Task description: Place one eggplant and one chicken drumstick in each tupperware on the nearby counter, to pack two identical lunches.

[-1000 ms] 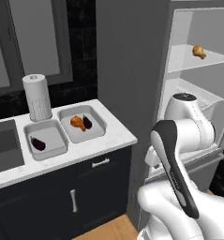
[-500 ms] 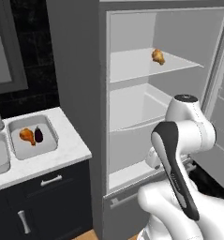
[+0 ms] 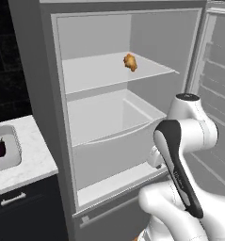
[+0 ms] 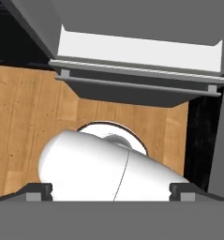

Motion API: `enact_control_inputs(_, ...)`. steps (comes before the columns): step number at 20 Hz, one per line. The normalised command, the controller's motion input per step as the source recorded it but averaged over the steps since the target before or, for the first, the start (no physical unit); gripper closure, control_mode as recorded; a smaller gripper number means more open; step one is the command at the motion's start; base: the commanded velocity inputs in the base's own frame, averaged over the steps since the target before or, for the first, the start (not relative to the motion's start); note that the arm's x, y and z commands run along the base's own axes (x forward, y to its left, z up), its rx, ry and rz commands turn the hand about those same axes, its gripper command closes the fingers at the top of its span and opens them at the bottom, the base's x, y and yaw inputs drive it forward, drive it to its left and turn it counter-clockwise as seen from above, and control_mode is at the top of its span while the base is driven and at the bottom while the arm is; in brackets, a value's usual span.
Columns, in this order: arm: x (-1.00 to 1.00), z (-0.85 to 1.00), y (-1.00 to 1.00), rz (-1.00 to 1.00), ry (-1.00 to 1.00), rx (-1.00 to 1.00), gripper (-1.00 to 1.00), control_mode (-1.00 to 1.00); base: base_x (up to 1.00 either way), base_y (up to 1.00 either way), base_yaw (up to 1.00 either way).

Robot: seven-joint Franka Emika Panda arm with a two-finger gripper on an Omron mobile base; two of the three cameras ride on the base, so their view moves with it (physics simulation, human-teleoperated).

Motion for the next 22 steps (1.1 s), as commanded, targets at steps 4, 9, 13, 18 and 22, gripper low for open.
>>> enact_control_inputs(4, 0.00, 0.00, 0.00, 0.00, 0.00, 0.00, -1.00, 1.00, 0.69, 0.00, -0.06)
enact_control_inputs(9, 0.00, 0.00, 0.00, 0.00, 0.00, 0.00, -1.00, 1.00, 0.73, -0.09, 0.01)
enact_control_inputs(13, 0.00, 0.00, 0.00, 0.00, 0.00, 0.00, -1.00, 1.00, 0.29, -0.10, 0.04)
enact_control_inputs(18, 0.01, 0.01, -0.02, 0.00, 0.00, 0.00, -1.00, -1.00, 0.12, -0.07, 0.03)
enact_control_inputs(22, 0.00, 0.54, -0.08, 0.00, -0.37, 0.00, -1.00, -1.00, 0.00, 0.00, 0.00)
